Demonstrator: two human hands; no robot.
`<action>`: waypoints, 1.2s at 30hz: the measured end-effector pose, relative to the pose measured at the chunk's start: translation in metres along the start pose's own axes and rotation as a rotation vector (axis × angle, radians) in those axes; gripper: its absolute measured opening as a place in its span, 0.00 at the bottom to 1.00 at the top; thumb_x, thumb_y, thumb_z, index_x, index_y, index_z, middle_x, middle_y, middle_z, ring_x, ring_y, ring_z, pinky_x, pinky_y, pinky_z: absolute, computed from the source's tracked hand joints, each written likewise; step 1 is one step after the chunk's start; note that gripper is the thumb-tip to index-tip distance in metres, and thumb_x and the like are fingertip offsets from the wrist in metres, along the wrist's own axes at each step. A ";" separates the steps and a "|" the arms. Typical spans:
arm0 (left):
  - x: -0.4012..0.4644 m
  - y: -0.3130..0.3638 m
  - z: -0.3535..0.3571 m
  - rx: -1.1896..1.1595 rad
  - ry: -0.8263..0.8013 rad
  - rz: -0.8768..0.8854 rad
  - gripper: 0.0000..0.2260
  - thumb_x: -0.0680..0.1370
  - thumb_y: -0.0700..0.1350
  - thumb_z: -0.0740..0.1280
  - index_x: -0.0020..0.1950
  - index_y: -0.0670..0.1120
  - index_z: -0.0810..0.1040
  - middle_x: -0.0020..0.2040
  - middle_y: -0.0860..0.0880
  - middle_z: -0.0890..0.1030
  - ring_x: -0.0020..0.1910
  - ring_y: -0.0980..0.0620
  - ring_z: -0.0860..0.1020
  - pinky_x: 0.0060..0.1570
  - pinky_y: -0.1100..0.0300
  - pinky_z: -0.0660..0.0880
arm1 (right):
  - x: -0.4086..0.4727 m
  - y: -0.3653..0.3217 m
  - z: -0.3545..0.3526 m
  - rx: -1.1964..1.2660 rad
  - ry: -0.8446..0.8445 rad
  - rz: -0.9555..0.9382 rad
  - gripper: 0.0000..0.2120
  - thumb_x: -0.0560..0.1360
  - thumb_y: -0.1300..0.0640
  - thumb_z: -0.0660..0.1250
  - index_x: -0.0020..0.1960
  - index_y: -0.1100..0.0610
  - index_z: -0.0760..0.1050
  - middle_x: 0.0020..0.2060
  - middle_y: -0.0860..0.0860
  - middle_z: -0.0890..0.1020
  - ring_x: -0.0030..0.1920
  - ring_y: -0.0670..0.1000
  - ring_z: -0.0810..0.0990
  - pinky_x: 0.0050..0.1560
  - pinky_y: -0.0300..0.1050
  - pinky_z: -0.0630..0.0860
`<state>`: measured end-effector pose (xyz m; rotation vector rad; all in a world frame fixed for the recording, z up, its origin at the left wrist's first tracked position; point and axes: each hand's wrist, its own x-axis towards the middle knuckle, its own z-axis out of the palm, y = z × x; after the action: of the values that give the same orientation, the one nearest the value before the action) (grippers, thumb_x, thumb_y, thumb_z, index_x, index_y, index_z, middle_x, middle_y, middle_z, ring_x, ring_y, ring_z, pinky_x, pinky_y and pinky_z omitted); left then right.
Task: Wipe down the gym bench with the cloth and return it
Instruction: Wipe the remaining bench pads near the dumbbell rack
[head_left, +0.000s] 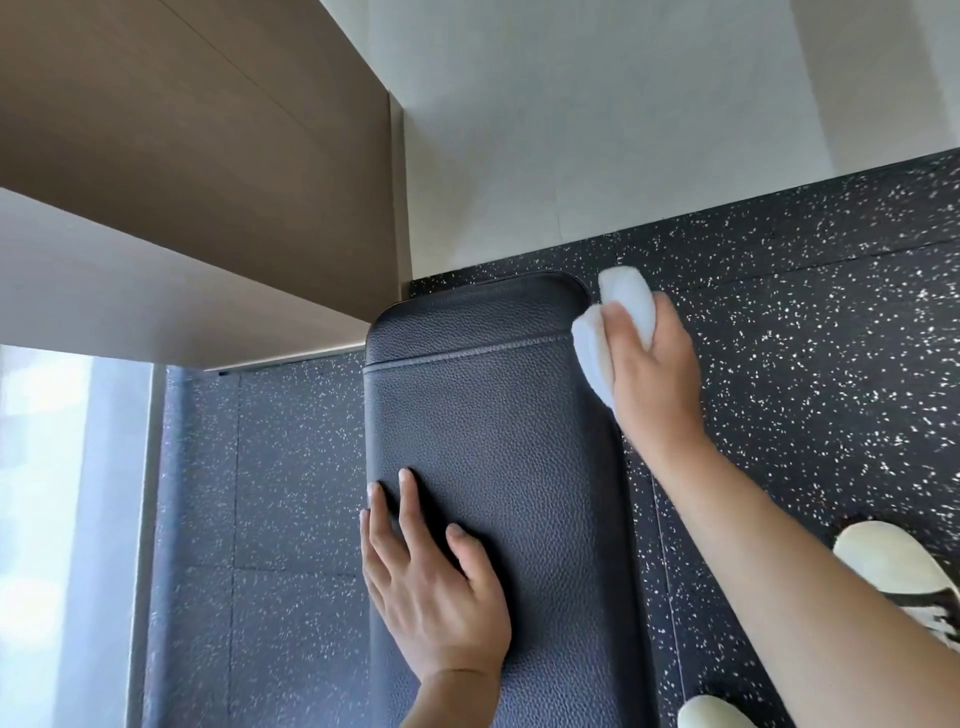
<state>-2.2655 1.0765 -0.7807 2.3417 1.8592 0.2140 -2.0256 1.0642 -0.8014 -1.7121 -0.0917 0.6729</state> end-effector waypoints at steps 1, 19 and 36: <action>0.000 0.000 0.000 0.001 -0.001 0.000 0.29 0.80 0.54 0.55 0.83 0.52 0.64 0.82 0.47 0.62 0.79 0.38 0.64 0.75 0.36 0.63 | 0.011 -0.003 0.004 0.007 0.004 0.002 0.11 0.82 0.44 0.65 0.53 0.52 0.76 0.45 0.49 0.82 0.44 0.48 0.81 0.46 0.48 0.78; 0.001 -0.005 0.001 0.005 -0.010 0.007 0.30 0.79 0.53 0.56 0.83 0.51 0.64 0.83 0.45 0.62 0.80 0.38 0.63 0.76 0.37 0.62 | -0.076 0.020 -0.015 -0.139 0.029 -0.007 0.12 0.84 0.45 0.63 0.48 0.52 0.71 0.39 0.47 0.79 0.41 0.51 0.78 0.47 0.55 0.76; 0.002 -0.002 0.001 0.025 -0.020 -0.025 0.31 0.79 0.53 0.56 0.82 0.49 0.65 0.83 0.45 0.61 0.80 0.38 0.62 0.77 0.37 0.61 | -0.100 0.027 -0.030 -0.216 -0.056 -0.001 0.13 0.80 0.42 0.62 0.46 0.51 0.71 0.38 0.44 0.79 0.38 0.48 0.77 0.41 0.47 0.74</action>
<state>-2.2672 1.0789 -0.7818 2.3262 1.8920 0.1653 -2.1017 0.9896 -0.7854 -1.8995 -0.2116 0.7316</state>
